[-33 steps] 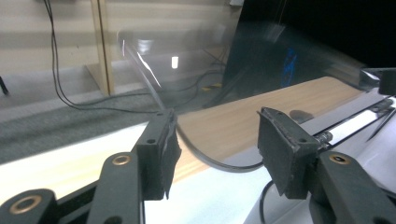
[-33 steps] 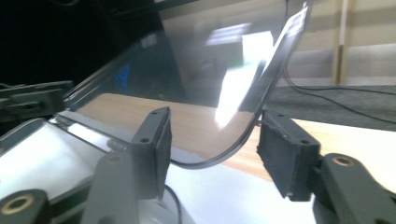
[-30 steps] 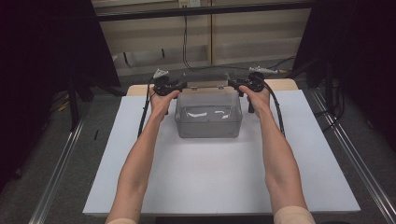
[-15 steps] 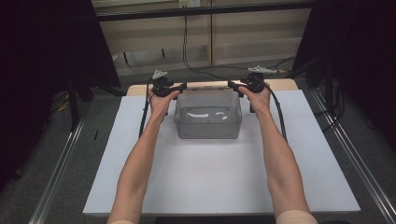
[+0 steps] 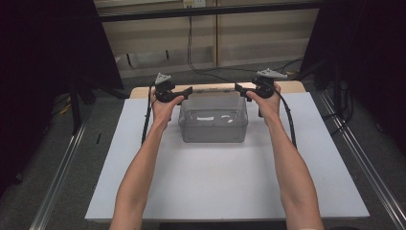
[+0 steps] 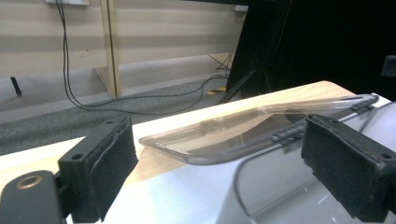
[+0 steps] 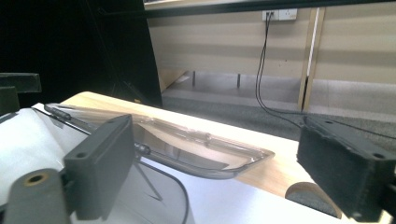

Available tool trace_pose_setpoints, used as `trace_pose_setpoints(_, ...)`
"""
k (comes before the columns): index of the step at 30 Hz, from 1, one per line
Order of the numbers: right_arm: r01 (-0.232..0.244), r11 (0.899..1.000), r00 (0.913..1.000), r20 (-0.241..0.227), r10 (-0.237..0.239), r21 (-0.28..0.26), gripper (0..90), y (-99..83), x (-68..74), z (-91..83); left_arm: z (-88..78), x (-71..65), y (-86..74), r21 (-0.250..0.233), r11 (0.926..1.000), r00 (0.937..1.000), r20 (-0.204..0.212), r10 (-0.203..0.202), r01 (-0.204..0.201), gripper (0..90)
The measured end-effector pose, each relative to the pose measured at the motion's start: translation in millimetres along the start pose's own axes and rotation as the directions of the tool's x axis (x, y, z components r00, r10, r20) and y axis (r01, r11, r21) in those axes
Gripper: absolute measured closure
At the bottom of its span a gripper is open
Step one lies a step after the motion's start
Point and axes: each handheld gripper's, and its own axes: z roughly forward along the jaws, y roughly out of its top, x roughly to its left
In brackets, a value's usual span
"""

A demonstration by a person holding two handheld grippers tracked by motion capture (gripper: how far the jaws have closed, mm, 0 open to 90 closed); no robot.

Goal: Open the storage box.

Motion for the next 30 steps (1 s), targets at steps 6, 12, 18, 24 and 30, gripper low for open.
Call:
trace_pose_setpoints(6, 0.034, 0.999, 0.9994, 0.003, -0.034, -0.020, 2.6, 0.2, 9.5, -9.2, -10.4, -7.9, 0.5, -0.034, 0.9994, 0.9999, 0.011, 0.001, -0.001, 7.3)
trace_pose_setpoints(12, 0.064, 0.997, 0.9980, 0.008, -0.063, -0.038, 3.4, -0.2, 20.5, -17.3, -25.0, -12.7, 0.3, -0.073, 0.9971, 0.9989, 0.041, 0.023, -0.020, 3.4)
trace_pose_setpoints(18, 0.079, 0.996, 0.9962, 0.039, -0.078, -0.049, 3.0, -1.0, 28.5, -27.0, -38.3, -20.9, -4.1, -0.099, 0.9946, 0.9980, 0.052, 0.035, -0.030, 3.0)
trace_pose_setpoints(24, 0.083, 0.993, 0.9965, 0.023, -0.081, -0.084, 3.1, 2.2, 37.9, -38.9, -53.2, -25.5, -12.2, -0.099, 0.9942, 0.9978, 0.047, 0.047, -0.042, 3.4)
trace_pose_setpoints(30, 0.120, 0.989, 0.9917, 0.055, -0.116, -0.081, 1.5, 2.1, 48.3, -48.1, -65.1, -27.9, -17.2, -0.106, 0.9933, 0.9979, 0.041, 0.050, -0.046, 3.8)
